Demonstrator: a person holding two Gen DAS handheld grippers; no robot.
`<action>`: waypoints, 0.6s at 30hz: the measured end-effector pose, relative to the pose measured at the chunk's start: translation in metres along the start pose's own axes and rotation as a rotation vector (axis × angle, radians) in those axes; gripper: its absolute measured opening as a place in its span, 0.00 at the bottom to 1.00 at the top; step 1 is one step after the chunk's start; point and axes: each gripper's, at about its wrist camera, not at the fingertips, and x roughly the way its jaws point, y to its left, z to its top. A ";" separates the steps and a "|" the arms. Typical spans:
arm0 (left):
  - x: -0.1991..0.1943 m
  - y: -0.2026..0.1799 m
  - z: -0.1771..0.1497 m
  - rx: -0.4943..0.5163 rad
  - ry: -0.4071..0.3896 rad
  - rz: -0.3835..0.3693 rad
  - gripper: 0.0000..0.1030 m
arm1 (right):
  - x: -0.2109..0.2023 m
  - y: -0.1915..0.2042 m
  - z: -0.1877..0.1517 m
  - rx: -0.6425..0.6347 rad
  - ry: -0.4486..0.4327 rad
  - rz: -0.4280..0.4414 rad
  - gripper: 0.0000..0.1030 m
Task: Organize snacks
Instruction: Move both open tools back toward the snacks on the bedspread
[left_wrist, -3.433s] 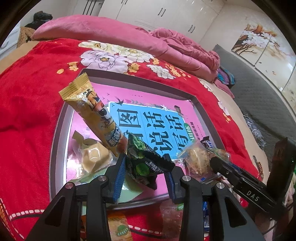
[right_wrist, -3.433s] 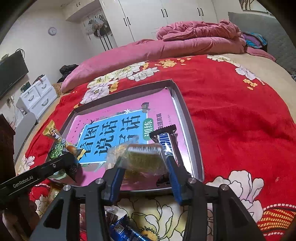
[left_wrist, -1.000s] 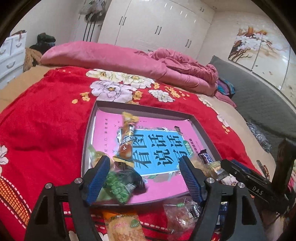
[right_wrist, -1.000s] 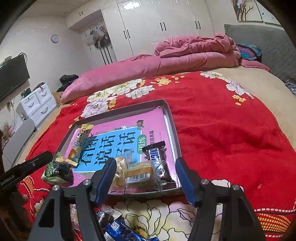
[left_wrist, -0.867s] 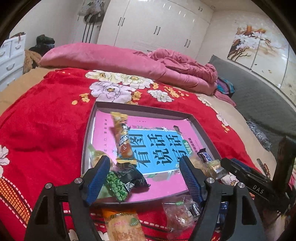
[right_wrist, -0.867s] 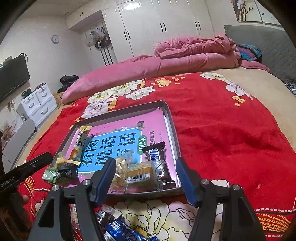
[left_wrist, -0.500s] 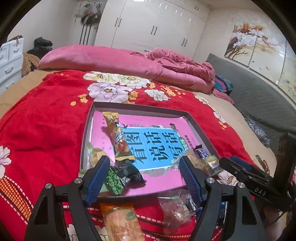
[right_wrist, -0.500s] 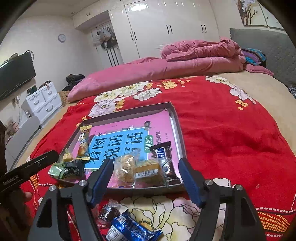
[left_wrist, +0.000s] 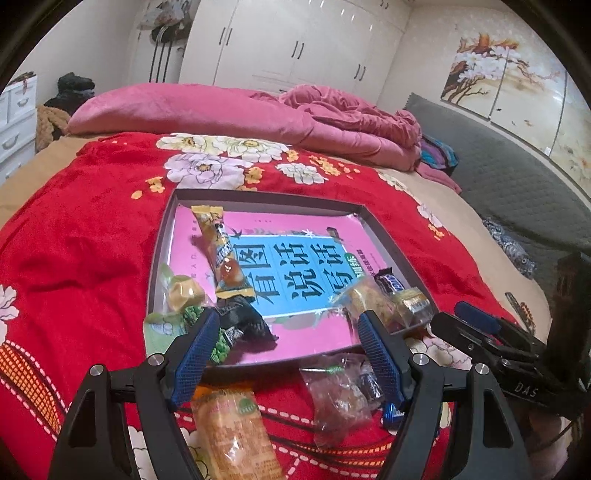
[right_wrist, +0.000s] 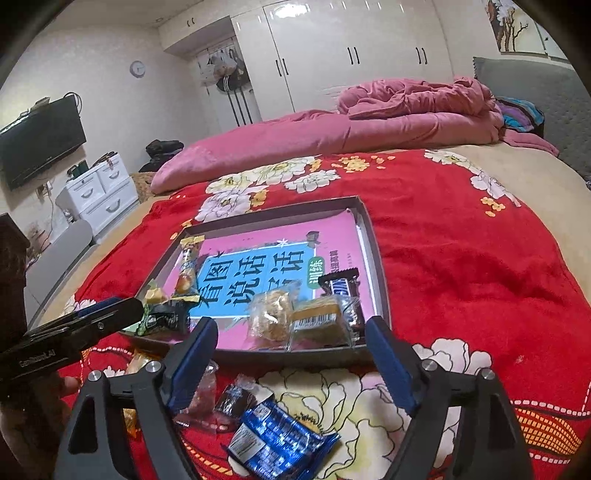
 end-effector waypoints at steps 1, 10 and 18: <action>0.000 -0.001 -0.001 0.006 0.006 -0.001 0.76 | -0.001 0.001 -0.001 -0.002 0.002 0.001 0.80; 0.004 -0.009 -0.012 0.020 0.070 -0.022 0.76 | -0.008 0.004 -0.016 -0.049 0.041 0.015 0.82; 0.008 -0.004 -0.020 -0.024 0.125 -0.027 0.76 | -0.014 0.005 -0.028 -0.079 0.075 0.020 0.83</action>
